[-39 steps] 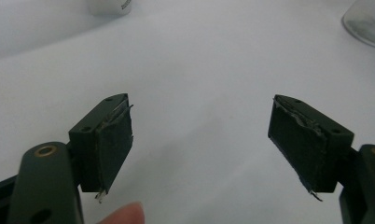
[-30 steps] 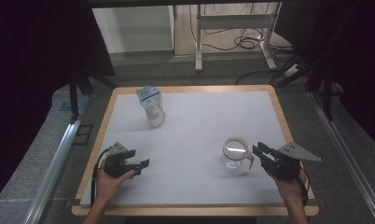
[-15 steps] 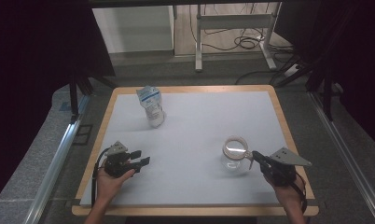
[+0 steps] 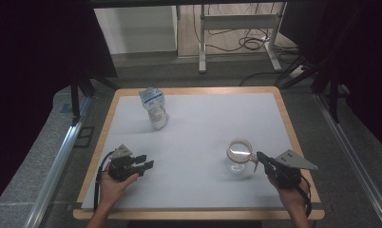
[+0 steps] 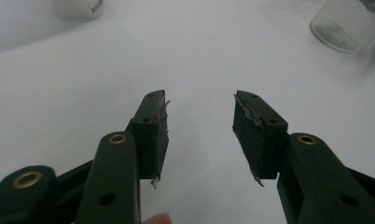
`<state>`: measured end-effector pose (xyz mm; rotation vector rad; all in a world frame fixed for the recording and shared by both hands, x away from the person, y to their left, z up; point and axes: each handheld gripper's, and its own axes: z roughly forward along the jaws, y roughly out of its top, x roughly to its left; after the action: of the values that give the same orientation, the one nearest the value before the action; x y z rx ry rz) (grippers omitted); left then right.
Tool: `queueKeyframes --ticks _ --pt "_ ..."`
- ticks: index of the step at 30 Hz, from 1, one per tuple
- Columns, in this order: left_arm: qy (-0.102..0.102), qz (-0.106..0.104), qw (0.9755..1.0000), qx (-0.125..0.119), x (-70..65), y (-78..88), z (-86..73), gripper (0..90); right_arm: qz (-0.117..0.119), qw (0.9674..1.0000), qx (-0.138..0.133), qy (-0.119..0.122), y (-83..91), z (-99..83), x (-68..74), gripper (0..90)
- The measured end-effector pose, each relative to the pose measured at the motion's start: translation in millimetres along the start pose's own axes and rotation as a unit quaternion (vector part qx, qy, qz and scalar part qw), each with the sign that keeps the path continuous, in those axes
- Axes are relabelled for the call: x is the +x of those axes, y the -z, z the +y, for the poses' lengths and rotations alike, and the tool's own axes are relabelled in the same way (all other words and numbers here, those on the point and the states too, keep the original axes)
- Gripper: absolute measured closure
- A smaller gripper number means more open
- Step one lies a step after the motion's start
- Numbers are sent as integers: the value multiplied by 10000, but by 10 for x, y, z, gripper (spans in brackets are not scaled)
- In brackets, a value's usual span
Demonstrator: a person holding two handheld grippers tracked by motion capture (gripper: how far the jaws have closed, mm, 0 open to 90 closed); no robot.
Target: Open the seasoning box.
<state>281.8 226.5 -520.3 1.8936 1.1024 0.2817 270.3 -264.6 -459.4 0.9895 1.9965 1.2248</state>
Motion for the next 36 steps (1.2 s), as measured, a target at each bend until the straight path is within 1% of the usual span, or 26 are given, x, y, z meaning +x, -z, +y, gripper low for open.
queueKeyframes --ticks 2,5,7,9,10,17,19,20,23,25,27,29,30,31,33,34,36 --pt "16 9 10000 2 5 -7 -3 555 43 9999 -152 20 31 52 20 900" --pt "14 5 10000 19 6 -17 -7 568 95 9999 -128 48 20 75 37 900" --pt "-10 3 10000 50 0 -29 -11 582 114 9999 -9 57 -35 46 43 900" --pt "-18 3 10000 55 0 -30 -11 582 110 9999 10 62 -45 29 46 900" --pt "-16 5 10000 51 -2 -30 -12 582 154 9999 -26 14 -45 22 40 900" --pt "-2 17 10000 33 11 -17 -24 577 146 9999 -44 -53 -26 12 38 900" --pt "-10 26 10000 45 10 -20 -26 588 138 9999 -48 -60 -24 9 39 900" --pt "-20 18 10000 57 7 -28 -25 610 123 9999 -86 -75 -15 0 35 900" --pt "-38 14 10000 68 2 -46 -27 628 99 9998 -90 -146 2 -10 20 900" --pt "-31 10 10000 80 -7 -58 -29 632 27 10000 1 -69 -10 -32 9 900" --pt "-31 3 10000 84 -10 -63 -29 630 35 9999 -28 -149 -15 -62 -3 900" --pt "-34 3 10000 88 -13 -64 -29 627 39 9999 -30 -153 -14 -62 -6 900" --pt "-28 1 10000 82 -12 -62 -29 625 6 9999 -50 -108 -11 -53 -4 900" --pt "-23 0 10000 82 -10 -60 -29 624 4 9999 -103 -111 -2 -36 -1 900" --pt "-20 1 10000 87 -5 -59 -28 624 33 9998 -172 -76 12 8 15 900" --pt "-20 1 10000 86 -6 -59 -28 623 34 9999 -163 -14 8 23 26 900" --pt "-22 -7 10000 89 -10 -63 -28 622 32 10000 -76 29 -23 18 36 900"
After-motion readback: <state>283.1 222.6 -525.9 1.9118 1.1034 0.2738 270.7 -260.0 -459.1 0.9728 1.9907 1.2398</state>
